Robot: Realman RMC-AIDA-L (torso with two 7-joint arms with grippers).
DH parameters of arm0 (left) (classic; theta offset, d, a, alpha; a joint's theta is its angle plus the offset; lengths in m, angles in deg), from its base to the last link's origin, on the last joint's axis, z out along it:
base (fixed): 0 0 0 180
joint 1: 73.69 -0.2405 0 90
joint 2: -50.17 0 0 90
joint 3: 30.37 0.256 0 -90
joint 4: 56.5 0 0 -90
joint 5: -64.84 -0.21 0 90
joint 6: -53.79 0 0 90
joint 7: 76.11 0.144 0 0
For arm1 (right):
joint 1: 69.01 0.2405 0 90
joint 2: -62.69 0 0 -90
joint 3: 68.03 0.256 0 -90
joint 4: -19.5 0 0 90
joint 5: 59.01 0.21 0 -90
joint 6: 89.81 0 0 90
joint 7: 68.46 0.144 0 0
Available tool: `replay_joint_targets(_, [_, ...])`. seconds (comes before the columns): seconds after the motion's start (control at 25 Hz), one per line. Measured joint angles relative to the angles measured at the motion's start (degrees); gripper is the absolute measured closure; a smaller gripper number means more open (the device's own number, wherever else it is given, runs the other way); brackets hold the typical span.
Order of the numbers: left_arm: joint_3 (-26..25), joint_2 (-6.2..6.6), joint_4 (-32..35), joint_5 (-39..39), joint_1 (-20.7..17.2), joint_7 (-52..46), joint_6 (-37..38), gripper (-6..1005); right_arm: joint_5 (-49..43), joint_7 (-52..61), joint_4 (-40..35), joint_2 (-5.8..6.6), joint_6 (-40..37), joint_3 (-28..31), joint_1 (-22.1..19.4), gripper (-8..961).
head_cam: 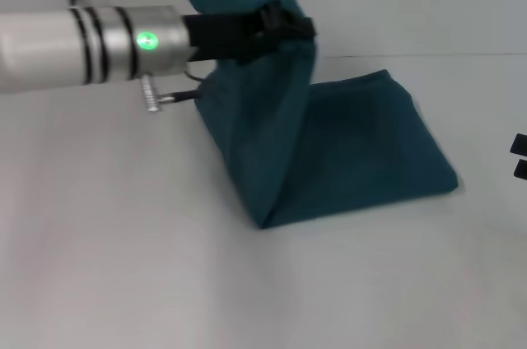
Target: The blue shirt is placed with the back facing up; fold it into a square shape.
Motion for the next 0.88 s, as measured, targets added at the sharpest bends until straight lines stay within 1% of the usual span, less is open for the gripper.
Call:
replay_joint_targets(0.12, [7.42, -0.2, -2.37, 4.62, 0.78, 0.44, -4.18, 927, -0.01, -0.01, 0.14, 0.0, 0.29, -0.05, 0.02, 220])
replay_joint_targets(0.28, [15.63, -0.25, -5.44, 10.23, 1.85, 2.37, -9.86, 923, -0.07, -0.01, 0.32, -0.07, 0.44, -0.17, 0.05, 220])
replay_joint_targets(0.4, [19.39, -0.34, -8.28, 13.53, 3.17, 5.4, -12.48, 920, -0.14, -0.01, 0.68, -0.09, 0.64, -0.27, 0.05, 220])
replay_joint_targets(0.56, [21.3, -0.44, -10.54, 15.34, 4.59, 7.62, -13.98, 916, -0.18, -0.02, 0.82, -0.09, 1.02, -0.32, -0.13, 221])
replay_joint_targets(0.64, [23.22, -0.58, -10.95, 17.65, 5.15, 9.88, -13.8, 914, -0.22, -0.02, 0.82, -0.09, 1.32, -0.49, -0.18, 221])
replay_joint_targets(0.8, [28.21, -0.58, -10.85, 22.03, 5.44, 13.88, -12.26, 782, -0.51, -0.01, 0.82, -0.1, 1.67, -0.8, -0.24, 221])
replay_joint_targets(0.88, [28.85, -0.4, -9.7, 22.77, 4.48, 14.49, -10.58, 716, -0.78, -0.01, 0.82, -0.07, 1.68, -0.83, -0.19, 221])
